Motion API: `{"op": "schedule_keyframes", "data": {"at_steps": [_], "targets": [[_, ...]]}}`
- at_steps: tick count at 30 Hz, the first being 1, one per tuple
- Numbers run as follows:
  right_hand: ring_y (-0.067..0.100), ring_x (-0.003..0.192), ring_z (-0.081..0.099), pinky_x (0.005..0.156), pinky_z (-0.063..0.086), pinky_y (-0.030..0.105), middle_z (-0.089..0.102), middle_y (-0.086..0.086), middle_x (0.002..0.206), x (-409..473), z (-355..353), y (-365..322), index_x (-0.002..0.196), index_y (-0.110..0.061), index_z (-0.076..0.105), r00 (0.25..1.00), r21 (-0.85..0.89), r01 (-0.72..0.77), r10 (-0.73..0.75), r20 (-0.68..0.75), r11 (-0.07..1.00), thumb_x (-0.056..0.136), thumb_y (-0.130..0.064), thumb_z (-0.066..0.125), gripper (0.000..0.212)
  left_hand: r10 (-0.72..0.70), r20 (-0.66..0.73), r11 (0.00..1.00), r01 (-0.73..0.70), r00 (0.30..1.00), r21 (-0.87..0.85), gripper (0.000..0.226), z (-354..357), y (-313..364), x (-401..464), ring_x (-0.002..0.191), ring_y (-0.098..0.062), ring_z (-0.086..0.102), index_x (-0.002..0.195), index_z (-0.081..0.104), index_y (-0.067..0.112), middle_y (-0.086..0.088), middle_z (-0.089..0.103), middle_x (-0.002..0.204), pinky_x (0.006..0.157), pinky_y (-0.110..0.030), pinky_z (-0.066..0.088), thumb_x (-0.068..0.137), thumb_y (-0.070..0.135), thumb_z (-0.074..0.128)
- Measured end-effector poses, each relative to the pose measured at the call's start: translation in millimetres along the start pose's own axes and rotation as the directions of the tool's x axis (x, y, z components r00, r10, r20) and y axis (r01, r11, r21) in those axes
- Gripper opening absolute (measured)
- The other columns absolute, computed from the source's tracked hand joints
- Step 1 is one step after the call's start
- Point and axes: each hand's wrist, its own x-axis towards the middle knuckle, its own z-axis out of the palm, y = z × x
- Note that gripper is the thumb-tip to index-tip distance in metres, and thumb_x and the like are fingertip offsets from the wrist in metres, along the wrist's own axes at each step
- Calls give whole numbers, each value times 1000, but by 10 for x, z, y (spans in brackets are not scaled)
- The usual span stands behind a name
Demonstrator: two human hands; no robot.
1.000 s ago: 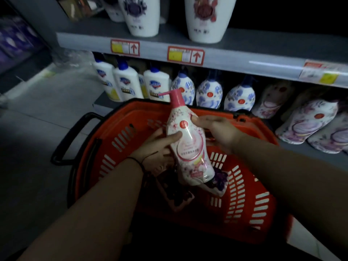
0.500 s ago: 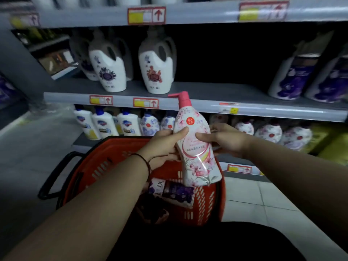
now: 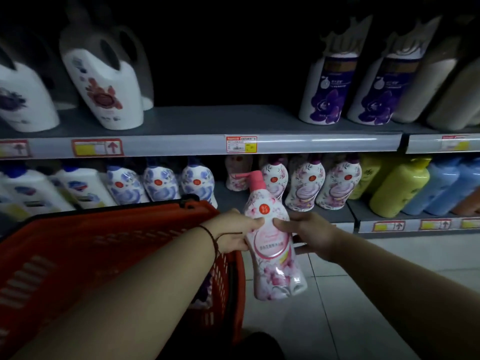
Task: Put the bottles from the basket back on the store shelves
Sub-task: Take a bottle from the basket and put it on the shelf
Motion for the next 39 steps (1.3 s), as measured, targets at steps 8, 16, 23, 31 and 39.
{"op": "schedule_keyframes", "data": {"at_steps": [8, 16, 23, 31, 39], "targets": [[30, 99, 69, 80, 58, 39, 71, 16, 109, 1146, 124, 42, 116, -6, 64, 990, 153, 120, -107, -90, 981, 89, -20, 64, 30, 95, -56, 994, -92, 994, 54, 22, -361, 367, 817, 60, -18, 68, 111, 54, -16, -6, 67, 50, 76, -43, 53, 94, -12, 43], [29, 101, 66, 92, 53, 46, 70, 13, 106, 1904, 218, -83, 112, -4, 63, 947, -106, 243, -260, -191, 964, 86, -16, 66, 28, 259, -288, 917, -141, 922, 373, 50, -772, 522, 1437, 102, -28, 66, 111, 63, 1, -14, 68, 111, 93, -42, 53, 65, 11, 81], [29, 97, 62, 88, 51, 41, 68, 14, 102, 2154, 364, -131, 107, -5, 62, 888, -394, 219, -350, -300, 893, 82, -17, 69, 29, 424, -382, 857, -228, 821, 462, 40, -895, 422, 1665, 95, -27, 67, 104, 69, 4, -15, 71, 101, 89, -40, 55, 66, 6, 79], [28, 91, 59, 77, 46, 33, 65, 11, 97, 2201, 501, -184, 106, -4, 57, 828, -414, 220, -393, -400, 883, 82, -13, 67, 27, 451, -385, 855, -267, 805, 445, 41, -918, 418, 1754, 96, -30, 67, 101, 69, 4, -17, 71, 100, 91, -46, 54, 62, 15, 76], [29, 123, 53, 89, 40, 26, 57, 15, 131, 1897, 554, -154, 135, -6, 47, 827, -523, 167, -407, -388, 836, 86, -13, 63, 52, 475, -303, 768, -221, 826, 602, 46, -862, 487, 1469, 99, -30, 64, 104, 65, 5, -14, 69, 103, 91, -44, 53, 69, 33, 75]]}}
